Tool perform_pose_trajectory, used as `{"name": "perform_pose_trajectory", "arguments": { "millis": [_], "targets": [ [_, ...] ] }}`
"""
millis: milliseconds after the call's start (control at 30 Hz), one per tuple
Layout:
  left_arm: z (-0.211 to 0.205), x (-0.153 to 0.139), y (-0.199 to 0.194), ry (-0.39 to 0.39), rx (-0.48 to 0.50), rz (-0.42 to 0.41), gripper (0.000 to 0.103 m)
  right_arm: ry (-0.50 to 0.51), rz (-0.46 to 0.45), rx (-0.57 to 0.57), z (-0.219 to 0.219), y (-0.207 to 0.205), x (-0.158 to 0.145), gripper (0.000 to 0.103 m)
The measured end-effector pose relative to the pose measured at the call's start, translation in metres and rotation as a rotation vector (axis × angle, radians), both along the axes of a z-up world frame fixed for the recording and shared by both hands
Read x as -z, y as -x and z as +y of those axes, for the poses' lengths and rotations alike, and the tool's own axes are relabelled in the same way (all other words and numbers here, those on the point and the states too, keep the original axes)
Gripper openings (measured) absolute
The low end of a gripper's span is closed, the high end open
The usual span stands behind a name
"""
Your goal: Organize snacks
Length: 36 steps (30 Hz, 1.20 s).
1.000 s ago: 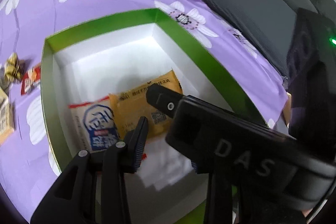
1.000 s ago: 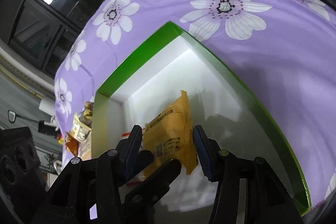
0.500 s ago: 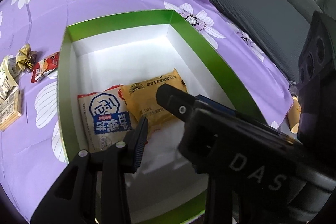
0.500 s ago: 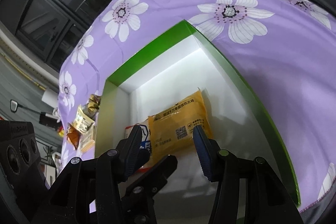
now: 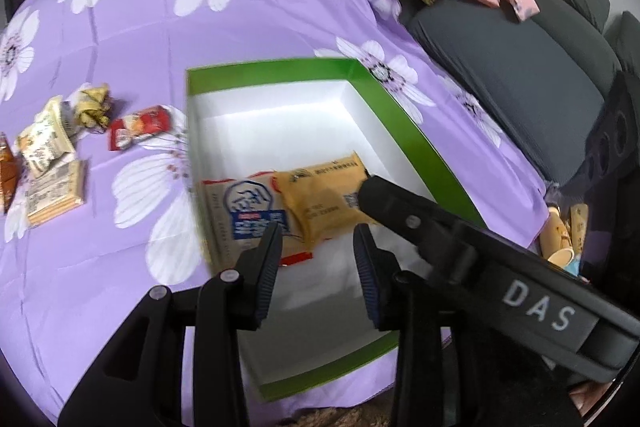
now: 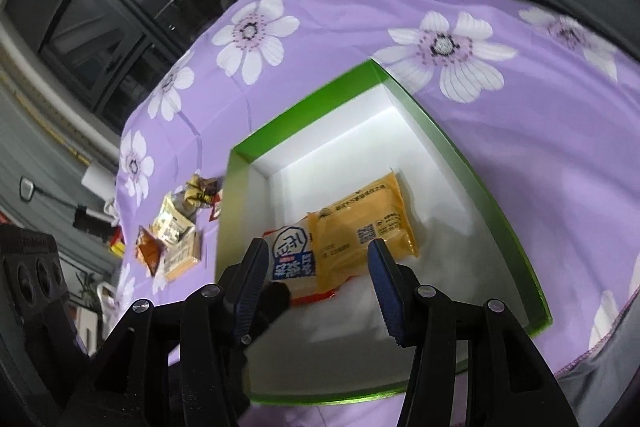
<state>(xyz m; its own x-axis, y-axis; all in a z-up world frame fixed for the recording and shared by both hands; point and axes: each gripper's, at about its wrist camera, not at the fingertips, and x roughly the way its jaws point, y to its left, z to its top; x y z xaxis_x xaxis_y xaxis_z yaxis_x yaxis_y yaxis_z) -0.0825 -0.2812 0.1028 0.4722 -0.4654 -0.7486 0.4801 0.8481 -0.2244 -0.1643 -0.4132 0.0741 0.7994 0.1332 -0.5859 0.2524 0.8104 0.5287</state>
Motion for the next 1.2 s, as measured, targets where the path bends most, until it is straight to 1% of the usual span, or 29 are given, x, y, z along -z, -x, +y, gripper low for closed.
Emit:
{"name": "perform_pose_trajectory", "arguments": {
  "millis": [200,367,500,600,667,733,867,933,1000,1033,1067,1133,1200],
  "targets": [
    [0.031,-0.011,0.000,0.061,-0.070,-0.014,0.037,0.025,-0.037,-0.004,0.017,0.012,-0.014,0.054],
    [0.052,-0.018,-0.001,0.073,-0.110,-0.033,0.037,0.019,-0.052,-0.018,0.027,0.014,-0.019,0.056],
    [0.076,-0.025,-0.008,0.157,-0.139,-0.018,0.041,0.063,-0.034,0.001,0.040,0.013,-0.025,0.056],
    [0.096,-0.036,-0.013,0.172,-0.174,-0.040,0.042,0.087,-0.034,-0.004,0.053,0.010,-0.031,0.057],
    [0.111,-0.046,-0.015,0.181,-0.199,-0.070,0.049,0.103,-0.038,-0.015,0.064,0.005,-0.035,0.058],
    [0.128,-0.056,-0.020,0.192,-0.209,-0.090,0.056,0.121,-0.040,-0.024,0.075,-0.001,-0.039,0.068],
    [0.161,-0.070,-0.033,0.169,-0.249,-0.132,0.067,0.145,-0.052,-0.047,0.100,-0.016,-0.047,0.073],
    [0.173,-0.076,-0.040,0.151,-0.259,-0.142,0.067,0.135,-0.064,-0.052,0.111,-0.024,-0.050,0.076],
    [0.187,-0.085,-0.049,0.111,-0.292,-0.155,0.067,0.130,-0.076,-0.060,0.122,-0.032,-0.054,0.078],
    [0.195,-0.092,-0.053,0.104,-0.314,-0.169,0.068,0.133,-0.080,-0.062,0.128,-0.036,-0.056,0.079],
    [0.202,-0.094,-0.054,0.119,-0.326,-0.177,0.072,0.136,-0.082,-0.062,0.133,-0.039,-0.058,0.079],
    [0.217,-0.097,-0.055,0.175,-0.345,-0.190,0.077,0.141,-0.087,-0.058,0.143,-0.044,-0.060,0.080],
    [0.233,-0.094,-0.056,0.199,-0.344,-0.207,0.077,0.136,-0.096,-0.056,0.153,-0.046,-0.060,0.080]
  ]
}}
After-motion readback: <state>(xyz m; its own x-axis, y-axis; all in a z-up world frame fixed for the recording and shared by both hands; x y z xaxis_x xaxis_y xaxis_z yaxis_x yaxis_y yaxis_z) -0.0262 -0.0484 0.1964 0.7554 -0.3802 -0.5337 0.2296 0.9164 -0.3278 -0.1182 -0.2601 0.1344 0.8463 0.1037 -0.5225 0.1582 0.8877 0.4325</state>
